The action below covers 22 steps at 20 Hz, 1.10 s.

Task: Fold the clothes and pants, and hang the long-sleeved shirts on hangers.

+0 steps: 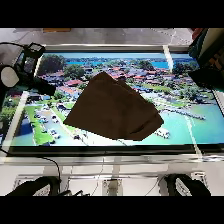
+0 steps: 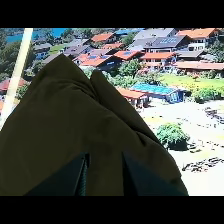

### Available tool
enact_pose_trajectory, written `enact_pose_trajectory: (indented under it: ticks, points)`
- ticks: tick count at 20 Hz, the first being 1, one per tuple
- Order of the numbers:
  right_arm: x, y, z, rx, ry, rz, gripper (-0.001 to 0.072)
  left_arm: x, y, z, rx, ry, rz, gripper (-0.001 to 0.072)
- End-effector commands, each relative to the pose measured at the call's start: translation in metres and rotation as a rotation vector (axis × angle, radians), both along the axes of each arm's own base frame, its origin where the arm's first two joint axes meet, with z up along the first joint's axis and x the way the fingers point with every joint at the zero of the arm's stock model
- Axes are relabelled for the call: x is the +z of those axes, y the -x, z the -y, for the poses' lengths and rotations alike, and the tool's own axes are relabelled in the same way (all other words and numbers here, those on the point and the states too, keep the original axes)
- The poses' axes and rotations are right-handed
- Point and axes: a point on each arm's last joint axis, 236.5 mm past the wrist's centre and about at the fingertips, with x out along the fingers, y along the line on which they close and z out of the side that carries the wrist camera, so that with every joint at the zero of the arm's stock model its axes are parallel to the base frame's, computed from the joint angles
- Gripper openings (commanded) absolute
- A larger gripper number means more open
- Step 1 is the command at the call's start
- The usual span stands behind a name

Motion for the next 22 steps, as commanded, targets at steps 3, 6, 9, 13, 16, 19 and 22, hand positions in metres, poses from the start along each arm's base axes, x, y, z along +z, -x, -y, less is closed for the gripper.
enact_pose_trajectory:
  ticks: [3,6,9,13,16,19,22]
  points:
    - [0.006,-0.009,0.017,-0.046,0.066,0.052,0.0238,0.005,-0.008,0.001,-0.003,0.004,0.039,0.0011]
    - [-0.008,-0.007,0.059,-0.115,0.280,0.014,0.0238,0.005,-0.008,0.004,-0.006,0.017,0.040,0.0011]
    - [-0.040,0.009,0.080,-0.085,0.434,-0.113,0.0248,-0.005,-0.009,0.007,-0.016,0.028,0.031,0.0011]
    - [-0.107,0.028,0.060,0.003,0.346,-0.300,0.0248,-0.092,0.024,-0.009,0.028,0.012,-0.182,0.0011]
    - [-0.123,0.029,0.046,0.036,0.285,-0.326,0.0247,-0.156,0.062,-0.014,0.042,-0.002,-0.341,0.0011]
    - [-0.112,0.015,0.046,0.016,0.275,-0.255,0.0247,-0.189,0.079,-0.018,0.040,-0.018,-0.392,0.0011]
    - [-0.102,0.003,0.049,-0.017,0.267,-0.191,0.0246,-0.197,0.078,-0.018,0.035,-0.022,-0.379,0.0011]
